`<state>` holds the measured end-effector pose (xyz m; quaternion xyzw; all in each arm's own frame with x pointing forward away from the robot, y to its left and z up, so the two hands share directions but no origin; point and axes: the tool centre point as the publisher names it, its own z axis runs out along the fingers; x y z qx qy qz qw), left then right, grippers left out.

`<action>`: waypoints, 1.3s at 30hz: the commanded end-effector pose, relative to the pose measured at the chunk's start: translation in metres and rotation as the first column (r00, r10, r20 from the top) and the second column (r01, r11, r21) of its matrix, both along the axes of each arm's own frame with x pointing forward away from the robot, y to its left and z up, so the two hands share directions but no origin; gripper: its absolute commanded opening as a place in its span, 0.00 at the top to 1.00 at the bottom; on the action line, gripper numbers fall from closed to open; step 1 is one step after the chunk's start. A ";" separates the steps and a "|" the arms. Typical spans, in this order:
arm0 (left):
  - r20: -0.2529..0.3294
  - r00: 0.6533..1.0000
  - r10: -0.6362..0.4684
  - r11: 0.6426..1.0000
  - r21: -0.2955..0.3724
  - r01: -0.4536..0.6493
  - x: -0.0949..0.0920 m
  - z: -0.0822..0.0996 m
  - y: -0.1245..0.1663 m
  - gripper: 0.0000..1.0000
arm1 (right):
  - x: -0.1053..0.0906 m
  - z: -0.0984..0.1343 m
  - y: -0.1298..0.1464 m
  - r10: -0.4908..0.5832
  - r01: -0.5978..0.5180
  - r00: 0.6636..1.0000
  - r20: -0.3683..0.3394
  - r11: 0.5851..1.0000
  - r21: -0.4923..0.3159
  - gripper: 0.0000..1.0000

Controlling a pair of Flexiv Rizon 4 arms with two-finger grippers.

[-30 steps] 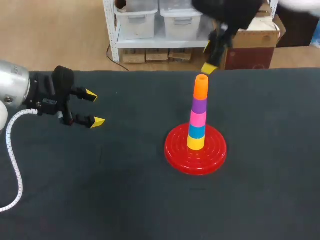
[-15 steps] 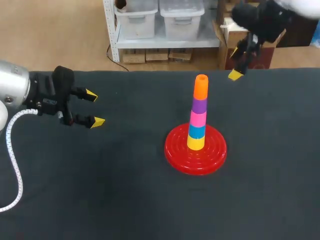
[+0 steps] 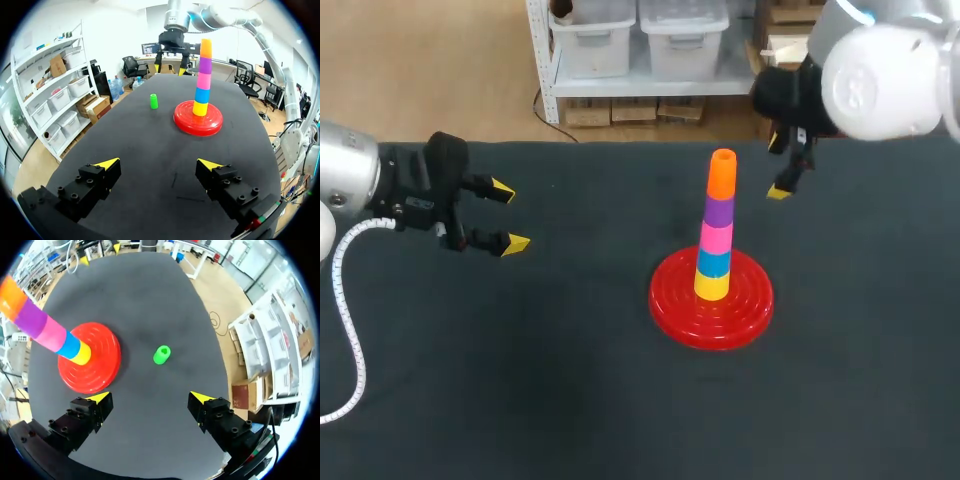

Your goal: Pick up and stack the cylinders on the red base in this order: pink,purple,orange,green

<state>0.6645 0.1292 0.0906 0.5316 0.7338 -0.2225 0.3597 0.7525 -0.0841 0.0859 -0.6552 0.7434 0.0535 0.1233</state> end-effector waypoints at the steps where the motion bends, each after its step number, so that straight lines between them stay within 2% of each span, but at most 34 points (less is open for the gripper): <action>1: -0.005 1.000 -0.002 1.000 0.004 0.002 0.002 0.000 0.000 0.00 | 0.002 -0.009 0.011 0.043 -0.043 0.999 0.023 0.999 -0.018 0.00; 4: -0.005 1.000 -0.002 1.000 0.004 0.002 0.002 0.000 0.000 0.00 | 0.005 -0.012 0.020 0.082 -0.080 0.995 0.049 0.996 -0.032 0.00; 9: -0.005 1.000 -0.002 1.000 0.004 0.002 0.002 0.000 0.000 0.00 | 0.016 -0.019 0.030 0.114 -0.113 0.993 0.035 0.993 -0.046 0.00; 18: -0.005 1.000 -0.002 1.000 0.004 0.002 0.002 0.000 0.000 0.00 | 0.036 -0.037 0.042 0.157 -0.165 0.981 -0.114 0.985 -0.060 0.00; 25: -0.005 1.000 -0.002 1.000 0.004 0.002 0.002 0.000 0.000 0.00 | 0.049 -0.042 0.049 0.177 -0.186 0.978 -0.111 0.979 -0.078 0.00; 33: -0.005 1.000 -0.002 1.000 0.004 0.002 0.002 0.000 0.000 0.00 | 0.050 -0.049 0.052 0.203 -0.213 0.973 -0.111 0.973 -0.093 0.00; 39: -0.005 1.000 -0.002 1.000 0.004 0.002 0.002 0.000 0.000 0.00 | 0.052 -0.055 0.058 0.223 -0.229 0.973 -0.067 0.967 -0.110 0.00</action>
